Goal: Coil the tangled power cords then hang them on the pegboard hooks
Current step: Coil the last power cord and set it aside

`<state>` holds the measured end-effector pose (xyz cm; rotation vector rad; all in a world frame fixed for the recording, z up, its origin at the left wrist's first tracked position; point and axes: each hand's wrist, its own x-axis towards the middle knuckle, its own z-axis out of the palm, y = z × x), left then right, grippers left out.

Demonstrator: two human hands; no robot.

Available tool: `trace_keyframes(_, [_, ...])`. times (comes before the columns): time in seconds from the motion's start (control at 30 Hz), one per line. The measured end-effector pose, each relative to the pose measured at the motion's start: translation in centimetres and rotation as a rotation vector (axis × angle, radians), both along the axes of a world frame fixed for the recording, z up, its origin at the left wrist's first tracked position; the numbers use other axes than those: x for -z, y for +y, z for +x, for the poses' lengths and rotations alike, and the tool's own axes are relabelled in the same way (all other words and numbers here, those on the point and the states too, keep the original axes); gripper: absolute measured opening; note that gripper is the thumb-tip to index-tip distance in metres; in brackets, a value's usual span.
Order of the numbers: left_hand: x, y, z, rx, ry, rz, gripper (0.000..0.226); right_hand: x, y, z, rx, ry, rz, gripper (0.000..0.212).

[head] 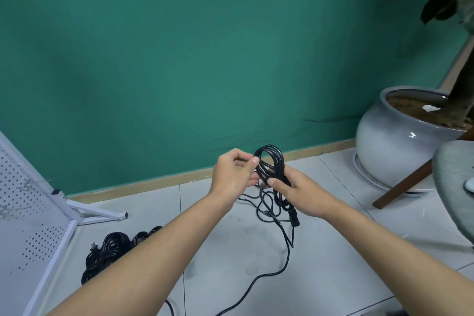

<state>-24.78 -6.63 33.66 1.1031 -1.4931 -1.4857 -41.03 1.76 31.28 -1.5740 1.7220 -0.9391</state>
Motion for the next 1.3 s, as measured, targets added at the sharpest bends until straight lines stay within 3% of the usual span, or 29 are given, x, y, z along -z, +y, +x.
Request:
trace_keyframes(0.13, [0.4, -0.7, 0.2, -0.007, -0.125, -0.19, 0.008, -0.3, 0.0, -0.1, -0.012, -0.01, -0.007, 0.024])
trace_keyframes(0.23, [0.5, -0.6, 0.4, 0.019, -0.13, -0.19, 0.012, -0.3, 0.1, 0.0, -0.034, -0.008, 0.003, 0.011])
trace_keyframes(0.3, [0.4, -0.4, 0.5, 0.049, -0.103, -0.159, 0.019, -0.3, 0.1, 0.2, -0.02, -0.014, -0.02, 0.015])
trace_keyframes(0.37, [0.8, -0.4, 0.7, 0.14, -0.109, -0.102, 0.03, -0.8, 0.1, 0.4, 0.0, -0.067, -0.073, 0.024])
trace_keyframes(0.43, [1.8, -0.4, 0.9, 0.301, -0.176, -0.022, 0.031, -1.3, 0.1, 0.5, 0.046, -0.164, -0.119, 0.02])
trace_keyframes(0.53, [3.7, 0.2, 1.1, 0.578, -0.345, -0.088, 0.039, -1.7, 0.1, 0.5, 0.1, -0.297, -0.131, 0.014])
trace_keyframes(0.6, [4.3, 0.8, 1.1, 0.651, -0.374, -0.133, 0.045, -1.9, 0.2, 0.6, 0.114, -0.365, -0.136, 0.013])
trace_keyframes(0.73, [5.0, 0.3, 0.9, 0.639, -0.322, -0.119, 0.014, -2.4, 0.2, 0.5, 0.15, -0.424, -0.156, 0.011])
trace_keyframes(0.8, [5.3, 0.1, 0.8, 0.641, -0.343, -0.121, 0.007, -2.4, 0.2, 0.4, 0.169, -0.405, -0.171, 0.01])
trace_keyframes(0.97, [5.5, 0.0, 1.1, 0.677, -0.478, -0.146, 0.016, -2.6, 0.2, -0.5, 0.249, -0.342, -0.234, 0.014])
trace_keyframes(1.17, [5.6, -1.1, 2.6, 0.672, -0.64, -0.452, 0.019, -2.7, 0.4, -1.7, 0.406, -0.276, -0.322, 0.03])
trace_keyframes(1.3, [4.8, -2.0, 3.5, 0.555, -0.587, -0.551, 0.014, -2.6, 0.7, -2.0, 0.407, -0.049, -0.25, 0.027])
